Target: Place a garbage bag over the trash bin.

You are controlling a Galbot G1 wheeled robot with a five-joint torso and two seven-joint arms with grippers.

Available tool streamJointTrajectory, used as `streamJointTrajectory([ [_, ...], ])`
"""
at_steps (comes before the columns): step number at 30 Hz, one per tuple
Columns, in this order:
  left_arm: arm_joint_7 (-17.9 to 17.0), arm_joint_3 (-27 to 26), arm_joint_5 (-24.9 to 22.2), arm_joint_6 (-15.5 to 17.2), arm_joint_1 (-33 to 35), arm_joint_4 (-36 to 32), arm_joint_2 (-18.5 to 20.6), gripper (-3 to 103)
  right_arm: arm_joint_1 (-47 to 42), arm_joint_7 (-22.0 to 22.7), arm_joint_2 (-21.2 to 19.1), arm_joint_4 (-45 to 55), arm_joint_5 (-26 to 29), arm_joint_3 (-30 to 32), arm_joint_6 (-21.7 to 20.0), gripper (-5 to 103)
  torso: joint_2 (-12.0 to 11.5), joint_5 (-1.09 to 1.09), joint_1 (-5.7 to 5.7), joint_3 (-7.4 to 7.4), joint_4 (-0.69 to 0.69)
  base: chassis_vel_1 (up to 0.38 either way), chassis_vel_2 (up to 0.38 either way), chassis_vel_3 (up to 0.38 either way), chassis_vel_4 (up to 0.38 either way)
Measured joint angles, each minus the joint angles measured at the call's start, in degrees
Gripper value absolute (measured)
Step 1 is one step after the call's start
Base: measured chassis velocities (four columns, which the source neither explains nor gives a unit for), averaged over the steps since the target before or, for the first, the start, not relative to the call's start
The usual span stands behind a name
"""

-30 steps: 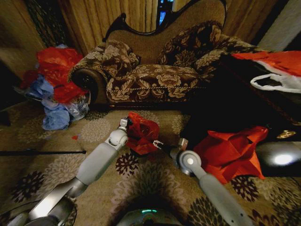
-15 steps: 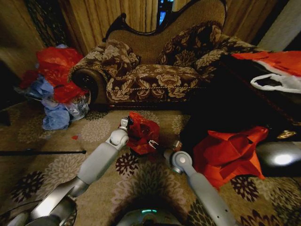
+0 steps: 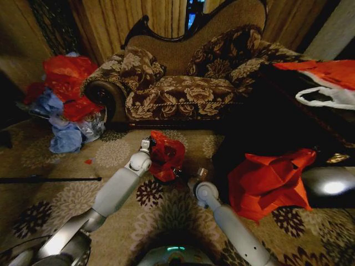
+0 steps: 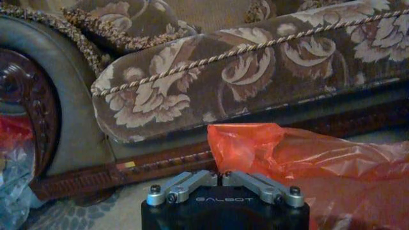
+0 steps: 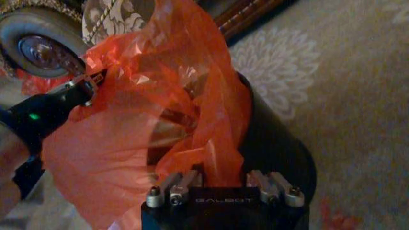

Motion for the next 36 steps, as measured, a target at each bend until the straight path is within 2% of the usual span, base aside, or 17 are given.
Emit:
streamJointTrajectory([
  [2, -0.20, -0.11, 0.00, -0.02, 0.23, -0.16, -0.06, 0, 0.16, -0.14, -0.13, -0.20, -0.87, -0.11, 0.12, 29, 0.00, 0.00, 0.00, 0.00, 0.00, 0.000, 0.000, 0.000, 0.000],
  [3, -0.57, -0.30, -0.02, -0.04, 0.63, -0.47, -0.16, 0, 0.39, -0.23, -0.48, -0.37, -1.77, -0.18, 0.23, 18, 0.00, 0.00, 0.00, 0.00, 0.00, 0.000, 0.000, 0.000, 0.000],
  [6, -1.19, -0.56, -0.06, -0.05, 1.12, -0.84, -0.29, 0, 0.67, -0.23, -1.11, -0.45, -2.43, -0.20, 0.28, 13, 0.00, 0.00, 0.00, 0.00, 0.00, 0.000, 0.000, 0.000, 0.000],
  [9, -3.08, -1.30, -0.20, -0.20, 1.80, -1.24, -0.73, 0, 1.03, -0.42, -2.89, -0.41, -3.91, -0.19, 0.36, 1, 0.00, -0.01, 0.00, 0.00, 0.00, 0.000, 0.000, 0.000, 0.000],
  [11, -4.25, -1.62, -0.26, -0.37, 2.06, -1.44, -0.96, 0, 1.15, -0.61, -3.71, -0.26, -4.46, -0.18, 0.39, 1, 0.00, -0.01, 0.00, 0.00, -0.01, 0.000, 0.000, 0.000, 0.000],
  [15, -8.98, -2.92, -0.56, -1.22, 3.87, -3.21, -1.77, 0, 2.54, -1.92, -5.89, -0.08, -6.27, -0.12, 0.52, 0, -0.01, 0.00, 0.00, 0.00, -0.01, 0.000, 0.000, 0.000, 0.000],
  [16, -8.98, -2.92, -0.56, -1.22, 3.87, -3.21, -1.77, 0, 2.54, -1.92, -5.89, -0.08, -6.27, -0.12, 0.52, 0, -0.01, 0.00, 0.00, 0.00, -0.01, 0.000, 0.000, 0.000, 0.000],
  [21, -13.32, -5.34, -2.11, 0.38, 9.40, -8.00, -1.52, 0, 7.10, -3.78, -7.32, -1.52, -7.97, -0.75, 0.74, 0, -0.01, -0.01, 0.00, 0.00, -0.01, 0.000, 0.000, 0.000, 0.000],
  [25, -14.50, -6.94, -2.79, 1.12, 12.41, -10.02, -0.49, 0, 9.53, -5.23, -7.67, -2.81, -8.72, -1.83, 0.72, 0, -0.01, -0.02, 0.00, 0.00, 0.00, 0.000, 0.000, 0.000, 0.000],
  [30, -15.26, -8.87, -3.75, 1.29, 15.37, -11.05, 1.07, 0, 12.76, -9.52, -6.84, -7.79, -12.07, -3.71, 0.84, 0, -0.01, -0.01, 0.00, 0.00, 0.01, 0.000, 0.000, 0.000, 0.000],
  [32, -15.30, -9.08, -4.84, 1.12, 15.73, -10.18, 1.36, 0, 15.21, -12.63, -5.36, -13.47, -15.58, -5.30, 1.67, 0, -0.01, 0.00, 0.00, 0.00, 0.00, 0.000, 0.000, 0.000, 0.000],
  [36, -15.43, -8.89, -6.10, 0.75, 15.04, -8.30, 0.23, 0, 17.48, -14.52, -3.78, -18.29, -19.73, -6.23, 2.15, 0, -0.01, -0.01, 0.00, 0.00, 0.01, 0.000, 0.000, 0.000, 0.000],
])
